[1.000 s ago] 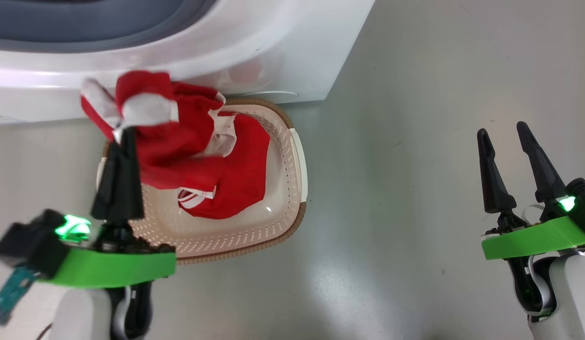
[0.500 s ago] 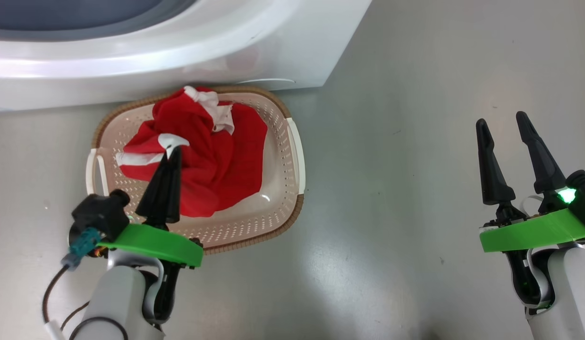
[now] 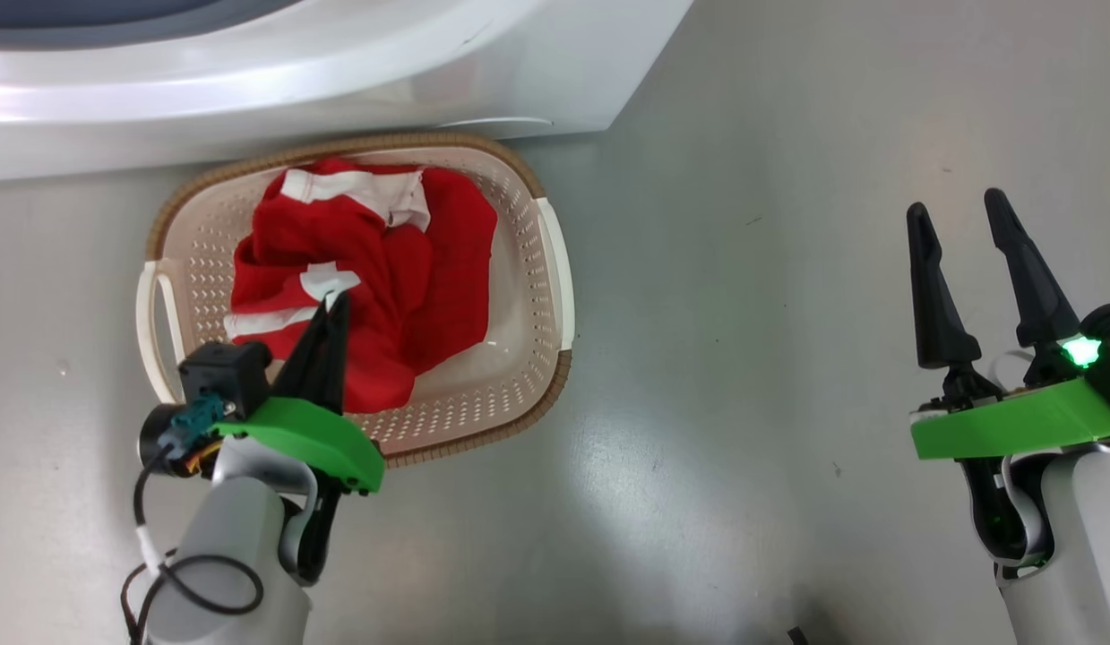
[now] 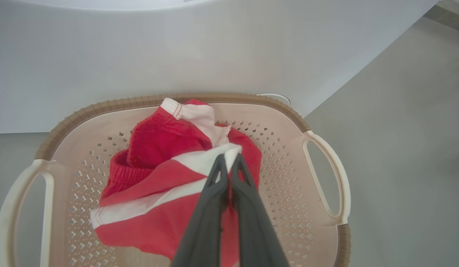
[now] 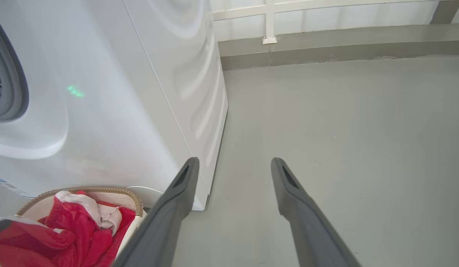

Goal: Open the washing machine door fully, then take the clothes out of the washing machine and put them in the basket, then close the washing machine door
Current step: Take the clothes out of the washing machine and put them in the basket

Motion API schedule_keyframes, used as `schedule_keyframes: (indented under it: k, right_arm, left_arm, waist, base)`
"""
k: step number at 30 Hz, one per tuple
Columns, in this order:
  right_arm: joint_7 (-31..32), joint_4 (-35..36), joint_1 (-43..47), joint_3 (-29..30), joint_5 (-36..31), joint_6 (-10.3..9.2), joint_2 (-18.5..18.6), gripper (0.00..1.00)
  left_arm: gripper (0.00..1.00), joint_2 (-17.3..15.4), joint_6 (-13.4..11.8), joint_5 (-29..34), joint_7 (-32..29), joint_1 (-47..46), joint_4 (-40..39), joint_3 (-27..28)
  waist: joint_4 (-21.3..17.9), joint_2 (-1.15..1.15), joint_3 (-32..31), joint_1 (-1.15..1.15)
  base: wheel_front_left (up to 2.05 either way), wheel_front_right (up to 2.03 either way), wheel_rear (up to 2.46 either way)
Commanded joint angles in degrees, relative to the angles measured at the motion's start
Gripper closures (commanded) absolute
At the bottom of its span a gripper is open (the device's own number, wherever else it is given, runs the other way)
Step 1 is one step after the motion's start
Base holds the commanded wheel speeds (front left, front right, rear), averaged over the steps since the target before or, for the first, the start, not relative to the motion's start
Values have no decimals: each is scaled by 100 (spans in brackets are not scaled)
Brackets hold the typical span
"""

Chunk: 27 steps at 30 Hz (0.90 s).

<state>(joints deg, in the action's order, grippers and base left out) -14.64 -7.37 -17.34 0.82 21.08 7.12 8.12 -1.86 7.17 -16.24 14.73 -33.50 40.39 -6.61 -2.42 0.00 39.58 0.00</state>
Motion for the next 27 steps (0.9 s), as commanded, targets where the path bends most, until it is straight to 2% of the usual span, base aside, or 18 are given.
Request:
schedule_keyframes:
  k: [1, 2, 3, 4, 5, 6, 7, 9, 10, 22, 27]
  right_arm:
    - [-36, 133, 41, -129, -43, 36, 20, 0]
    - [-36, 134, 27, -132, -43, 36, 21, 0]
    - [-36, 135, 15, -134, -43, 36, 22, 0]
    - [-36, 134, -4, -137, -44, 36, 23, 0]
    - [-36, 132, -11, -140, -44, 36, 23, 0]
    - [-36, 129, -15, -142, -45, 36, 22, 0]
    - [-36, 124, -18, -144, -45, 36, 22, 0]
    - [-36, 113, -19, -144, -45, 36, 20, 0]
    - [-36, 108, -17, -142, -45, 36, 19, 0]
    - [-36, 51, 26, -164, -46, 36, 32, 0]
    - [-36, 16, 75, -175, -48, 36, 34, 0]
  left_arm:
    - [100, -102, 31, 76, 27, 2, 28, 164]
    - [100, -102, 31, 93, 27, -51, 120, 176]
    - [91, -102, 31, 108, 27, -101, 205, 185]
    - [74, -102, 31, 136, 27, -190, 341, 207]
    - [65, -102, 31, 146, 27, -225, 394, 227]
    - [52, -102, 31, 154, 27, -253, 443, 243]
    - [32, -102, 32, 163, 27, -277, 478, 255]
    - [3, -102, 32, 177, 27, -301, 513, 277]
    - [0, -102, 32, 180, 27, -303, 523, 285]
    - [0, -102, 32, 182, 27, -182, 413, 399]
    - [0, -102, 32, 190, 27, -39, 104, 449]
  waist:
    - [1, 0, 44, 0]
    - [0, 0, 60, 0]
    - [-1, 0, 74, 0]
    - [-3, 0, 98, 0]
    - [-4, 0, 106, 0]
    - [-6, 0, 110, 0]
    - [-9, 0, 111, 0]
    - [-10, 0, 105, 0]
    - [-9, 0, 98, 0]
    - [13, 0, -98, 0]
    - [5, 0, -303, 0]
  base:
    - [0, 0, 0]
    - [0, 0, 0]
    - [0, 0, 0]
    - [0, 0, 0]
    - [0, 0, 0]
    - [0, 0, 0]
    - [0, 0, 0]
    - [0, 0, 0]
    - [0, 0, 0]
    - [0, 0, 0]
    - [0, 0, 0]
